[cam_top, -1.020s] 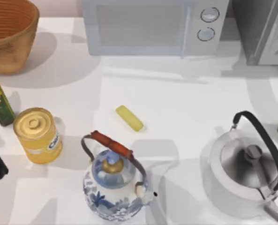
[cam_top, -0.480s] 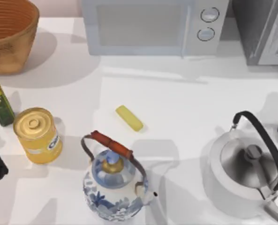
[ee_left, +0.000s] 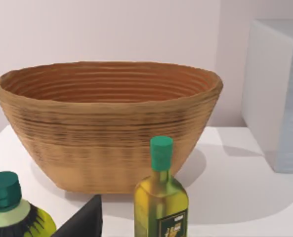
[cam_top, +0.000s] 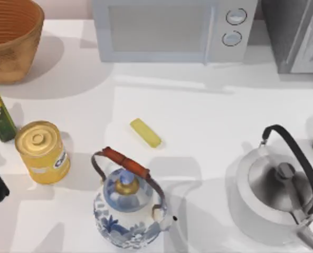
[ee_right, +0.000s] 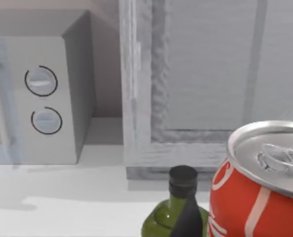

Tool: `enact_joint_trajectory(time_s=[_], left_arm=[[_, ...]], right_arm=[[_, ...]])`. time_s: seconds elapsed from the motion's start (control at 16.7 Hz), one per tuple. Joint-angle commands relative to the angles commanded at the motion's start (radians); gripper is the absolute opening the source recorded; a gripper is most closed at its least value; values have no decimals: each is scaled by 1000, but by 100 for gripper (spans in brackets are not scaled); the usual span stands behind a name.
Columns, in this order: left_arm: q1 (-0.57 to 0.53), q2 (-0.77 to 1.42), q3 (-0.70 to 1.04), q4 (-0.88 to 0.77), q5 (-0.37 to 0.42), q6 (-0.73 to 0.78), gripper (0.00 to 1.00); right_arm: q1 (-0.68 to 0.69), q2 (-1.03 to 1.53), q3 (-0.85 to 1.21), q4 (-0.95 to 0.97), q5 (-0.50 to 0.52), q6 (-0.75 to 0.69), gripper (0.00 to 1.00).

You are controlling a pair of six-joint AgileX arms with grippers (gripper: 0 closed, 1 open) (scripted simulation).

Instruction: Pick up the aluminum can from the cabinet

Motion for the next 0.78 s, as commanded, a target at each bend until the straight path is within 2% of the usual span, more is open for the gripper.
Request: enact_joint_trajectory(time_s=[0.18, 0.6, 0.78], left_arm=[[0, 0, 0, 0, 0, 0, 100], [0, 0, 0, 0, 0, 0, 100], [0, 0, 0, 0, 0, 0, 100]], right_arm=[[-19, -90, -94, 41, -20, -1, 0], [-24, -84, -103, 50, -30, 1, 0], [-71, 5, -81, 124, -105, -1, 0]])
